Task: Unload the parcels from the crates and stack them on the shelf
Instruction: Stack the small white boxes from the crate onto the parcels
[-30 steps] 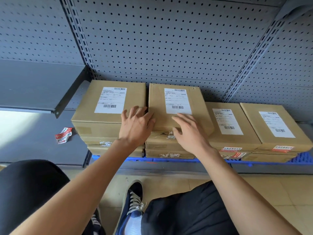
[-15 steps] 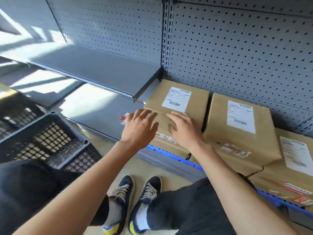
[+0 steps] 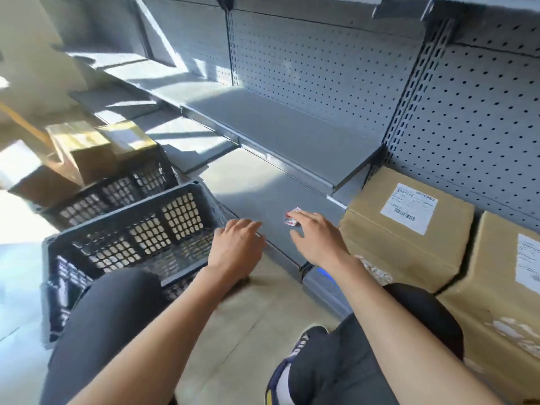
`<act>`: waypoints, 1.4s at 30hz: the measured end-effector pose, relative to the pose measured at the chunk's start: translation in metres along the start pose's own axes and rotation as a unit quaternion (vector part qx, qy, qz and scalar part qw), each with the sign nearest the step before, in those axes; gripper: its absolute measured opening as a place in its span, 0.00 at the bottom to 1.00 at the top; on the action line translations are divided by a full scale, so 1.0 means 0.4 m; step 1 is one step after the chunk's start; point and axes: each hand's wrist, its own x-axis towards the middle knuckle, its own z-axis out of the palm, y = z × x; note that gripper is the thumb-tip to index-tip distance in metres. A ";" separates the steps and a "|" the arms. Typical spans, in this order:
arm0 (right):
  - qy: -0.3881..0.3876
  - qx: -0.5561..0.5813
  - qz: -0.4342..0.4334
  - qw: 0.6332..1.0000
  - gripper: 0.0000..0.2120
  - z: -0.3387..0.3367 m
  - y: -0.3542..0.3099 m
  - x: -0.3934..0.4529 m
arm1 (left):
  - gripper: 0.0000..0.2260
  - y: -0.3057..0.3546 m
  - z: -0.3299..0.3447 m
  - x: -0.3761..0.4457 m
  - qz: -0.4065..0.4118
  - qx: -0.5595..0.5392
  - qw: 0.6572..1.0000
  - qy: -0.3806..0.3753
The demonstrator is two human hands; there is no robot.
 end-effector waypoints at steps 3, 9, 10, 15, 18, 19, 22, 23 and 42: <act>-0.044 -0.001 -0.024 0.999 0.22 0.051 -0.089 0.040 | 0.16 -0.102 -0.019 -0.024 -0.038 -0.014 0.999 0.004; -0.115 0.062 -0.025 0.991 0.24 0.184 -0.275 0.133 | 0.16 -0.305 -0.056 -0.102 -0.130 -0.035 0.991 0.018; -0.129 0.067 -0.024 0.989 0.24 0.207 -0.306 0.144 | 0.17 -0.340 -0.059 -0.122 -0.144 -0.032 0.989 0.017; -0.195 0.036 -0.064 0.978 0.26 0.329 -0.431 0.167 | 0.16 -0.485 -0.036 -0.208 -0.218 -0.032 0.975 -0.017; -0.225 -0.018 -0.103 0.969 0.25 0.406 -0.442 0.165 | 0.15 -0.534 -0.001 -0.236 -0.240 -0.034 0.970 -0.031; -0.229 -0.042 -0.116 0.966 0.25 0.426 -0.440 0.163 | 0.15 -0.546 0.013 -0.244 -0.244 -0.034 0.968 -0.042; -0.221 -0.098 -0.155 0.958 0.25 0.474 -0.440 0.162 | 0.16 -0.580 0.048 -0.260 -0.257 -0.036 0.963 -0.074; -0.223 -0.103 -0.163 0.956 0.25 0.489 -0.440 0.165 | 0.15 -0.590 0.057 -0.261 -0.261 -0.035 0.961 -0.082; -0.147 -0.026 -0.077 0.986 0.16 0.653 -0.452 0.179 | 0.17 -0.703 0.154 -0.322 -0.292 -0.116 0.940 -0.134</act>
